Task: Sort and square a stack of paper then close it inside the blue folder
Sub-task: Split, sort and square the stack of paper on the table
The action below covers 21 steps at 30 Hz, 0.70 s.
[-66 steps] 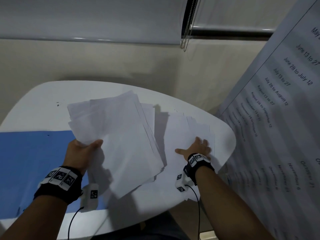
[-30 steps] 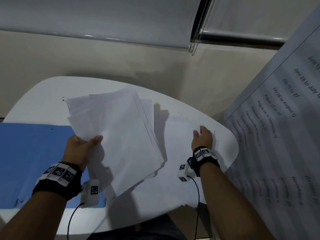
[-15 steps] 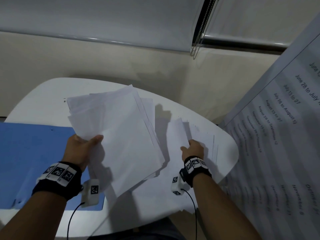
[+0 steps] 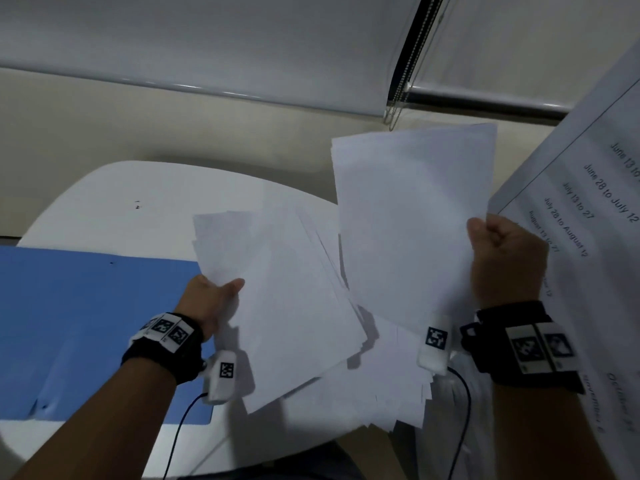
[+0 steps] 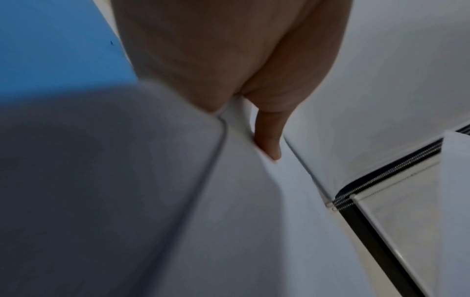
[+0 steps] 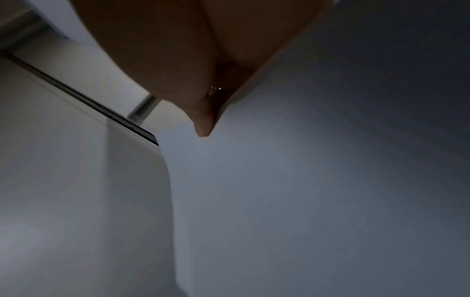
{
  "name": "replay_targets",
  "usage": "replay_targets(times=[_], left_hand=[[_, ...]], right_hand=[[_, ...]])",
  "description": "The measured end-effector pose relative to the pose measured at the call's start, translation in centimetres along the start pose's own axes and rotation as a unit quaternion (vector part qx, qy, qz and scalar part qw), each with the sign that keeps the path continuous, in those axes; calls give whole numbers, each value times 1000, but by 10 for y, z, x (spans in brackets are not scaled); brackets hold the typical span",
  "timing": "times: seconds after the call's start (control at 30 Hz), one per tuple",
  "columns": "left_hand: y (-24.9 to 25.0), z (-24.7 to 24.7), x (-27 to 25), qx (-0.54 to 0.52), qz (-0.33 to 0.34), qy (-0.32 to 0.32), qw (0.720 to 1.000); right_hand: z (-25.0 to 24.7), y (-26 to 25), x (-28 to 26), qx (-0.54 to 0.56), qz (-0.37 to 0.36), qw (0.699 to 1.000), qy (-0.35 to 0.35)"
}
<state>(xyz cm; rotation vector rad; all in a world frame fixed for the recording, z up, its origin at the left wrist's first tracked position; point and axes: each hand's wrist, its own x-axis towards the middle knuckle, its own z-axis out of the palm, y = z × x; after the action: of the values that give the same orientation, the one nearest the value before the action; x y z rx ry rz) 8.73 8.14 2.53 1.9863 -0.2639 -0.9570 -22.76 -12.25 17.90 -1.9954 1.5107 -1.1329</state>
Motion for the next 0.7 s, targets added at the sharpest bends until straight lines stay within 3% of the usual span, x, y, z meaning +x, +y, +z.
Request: replay_targets(times=[0.1, 0.2, 0.33, 0.4, 0.47, 0.6, 0.7], left_hand=[[-5, 20, 8, 1, -21, -44, 999], [-18, 37, 17, 68, 5, -74, 995], [-32, 54, 19, 83, -14, -55, 995], [-37, 54, 16, 50, -50, -34, 997], [-41, 54, 12, 31, -54, -24, 998], [-45, 61, 0, 97, 14, -34, 995], [-51, 66, -1, 122, -3, -6, 993]], right_hand=[[5, -1, -2, 7, 17, 1000, -10], [44, 31, -18, 2, 92, 993, -72], [117, 88, -66, 17, 272, 942, -193], [141, 104, -87, 7, 316, 921, -226], [156, 113, -100, 1, 327, 914, -238], [172, 120, -112, -2, 288, 915, -283], [177, 116, -117, 10, 275, 911, -306]])
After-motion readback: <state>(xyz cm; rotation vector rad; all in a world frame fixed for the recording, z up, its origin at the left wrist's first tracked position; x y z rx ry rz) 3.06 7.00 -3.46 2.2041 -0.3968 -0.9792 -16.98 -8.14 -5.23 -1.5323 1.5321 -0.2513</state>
